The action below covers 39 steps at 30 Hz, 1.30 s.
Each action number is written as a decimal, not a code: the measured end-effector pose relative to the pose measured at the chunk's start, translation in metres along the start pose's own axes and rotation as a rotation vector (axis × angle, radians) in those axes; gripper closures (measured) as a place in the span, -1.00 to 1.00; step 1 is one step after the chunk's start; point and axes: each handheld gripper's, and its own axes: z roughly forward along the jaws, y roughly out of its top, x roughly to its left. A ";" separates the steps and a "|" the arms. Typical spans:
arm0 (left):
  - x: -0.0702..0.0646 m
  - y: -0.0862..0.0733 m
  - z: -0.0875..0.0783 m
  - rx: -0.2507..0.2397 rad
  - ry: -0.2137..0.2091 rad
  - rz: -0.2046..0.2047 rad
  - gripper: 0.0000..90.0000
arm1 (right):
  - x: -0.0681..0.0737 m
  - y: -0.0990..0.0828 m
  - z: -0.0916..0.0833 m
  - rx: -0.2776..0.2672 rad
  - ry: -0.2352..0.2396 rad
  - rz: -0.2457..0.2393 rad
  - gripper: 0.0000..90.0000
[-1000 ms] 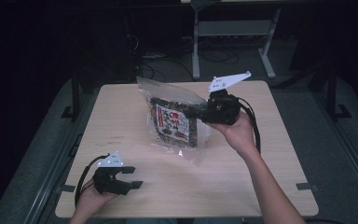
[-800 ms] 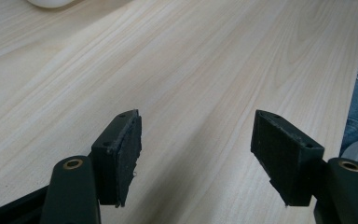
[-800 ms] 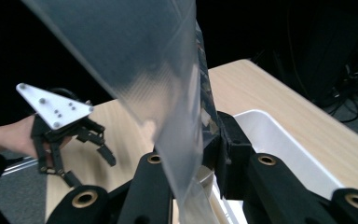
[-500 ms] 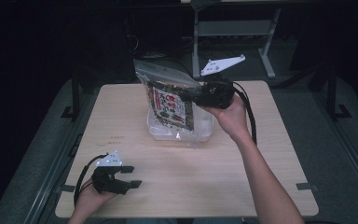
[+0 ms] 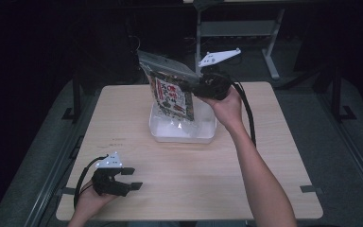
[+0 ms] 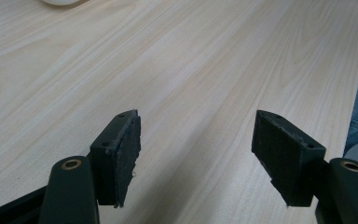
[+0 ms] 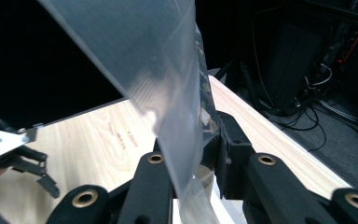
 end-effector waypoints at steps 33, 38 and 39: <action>0.002 0.000 0.001 -0.005 -0.018 -0.009 -0.30 | -0.018 -0.041 0.049 0.011 -0.054 0.083 0.70; 0.002 0.001 0.001 -0.007 -0.018 -0.009 -0.30 | -0.018 -0.046 0.053 0.002 -0.057 0.087 0.70; 0.002 0.001 0.001 -0.007 -0.019 -0.009 -0.30 | -0.017 -0.048 0.054 0.008 -0.057 0.084 0.70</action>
